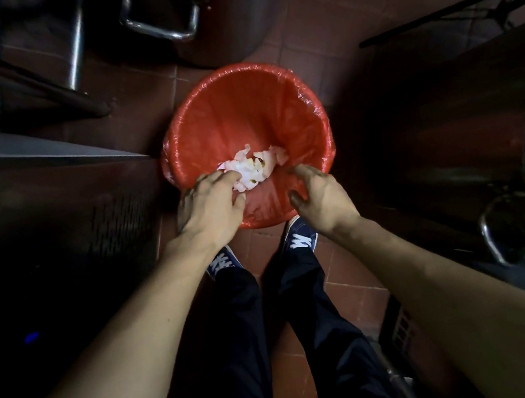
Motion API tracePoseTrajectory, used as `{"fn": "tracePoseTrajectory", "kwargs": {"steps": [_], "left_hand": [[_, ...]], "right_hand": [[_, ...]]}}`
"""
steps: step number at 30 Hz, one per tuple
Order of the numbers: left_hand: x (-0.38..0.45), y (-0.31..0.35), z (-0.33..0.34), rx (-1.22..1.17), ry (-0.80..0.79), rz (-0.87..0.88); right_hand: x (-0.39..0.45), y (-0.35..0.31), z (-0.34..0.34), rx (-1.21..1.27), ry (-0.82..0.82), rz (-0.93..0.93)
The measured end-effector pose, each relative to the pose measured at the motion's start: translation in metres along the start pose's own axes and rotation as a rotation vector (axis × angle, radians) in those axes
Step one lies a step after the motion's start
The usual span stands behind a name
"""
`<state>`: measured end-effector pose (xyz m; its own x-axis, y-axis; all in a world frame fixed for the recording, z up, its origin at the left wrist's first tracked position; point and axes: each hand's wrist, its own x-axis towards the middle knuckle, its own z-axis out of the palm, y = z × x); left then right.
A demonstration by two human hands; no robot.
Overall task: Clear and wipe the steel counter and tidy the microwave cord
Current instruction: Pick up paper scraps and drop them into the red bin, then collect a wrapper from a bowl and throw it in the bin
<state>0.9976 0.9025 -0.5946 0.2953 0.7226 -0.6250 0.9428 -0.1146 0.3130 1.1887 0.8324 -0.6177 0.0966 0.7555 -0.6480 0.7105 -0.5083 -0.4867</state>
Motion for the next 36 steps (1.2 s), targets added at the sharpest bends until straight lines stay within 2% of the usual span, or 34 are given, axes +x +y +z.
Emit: {"fn": "tracePoseTrajectory", "kwargs": {"steps": [8, 15, 22, 30, 36], "left_hand": [[-0.064, 0.016, -0.064, 0.043, 0.076, 0.051], [-0.155, 0.038, -0.154, 0.055, 0.091, 0.111], [-0.235, 0.059, -0.230, 0.048, 0.269, 0.179], [-0.297, 0.080, -0.269, -0.144, 0.468, 0.054], [-0.349, 0.089, -0.270, -0.099, 0.577, -0.066]], "right_hand": [[-0.063, -0.062, -0.045, -0.255, 0.034, -0.129], [-0.151, -0.147, -0.105, -0.317, 0.147, -0.195], [-0.228, -0.212, -0.159, -0.292, 0.299, -0.293], [-0.275, -0.246, -0.217, -0.291, 0.347, -0.482], [-0.300, -0.263, -0.234, -0.333, 0.367, -0.678]]}}
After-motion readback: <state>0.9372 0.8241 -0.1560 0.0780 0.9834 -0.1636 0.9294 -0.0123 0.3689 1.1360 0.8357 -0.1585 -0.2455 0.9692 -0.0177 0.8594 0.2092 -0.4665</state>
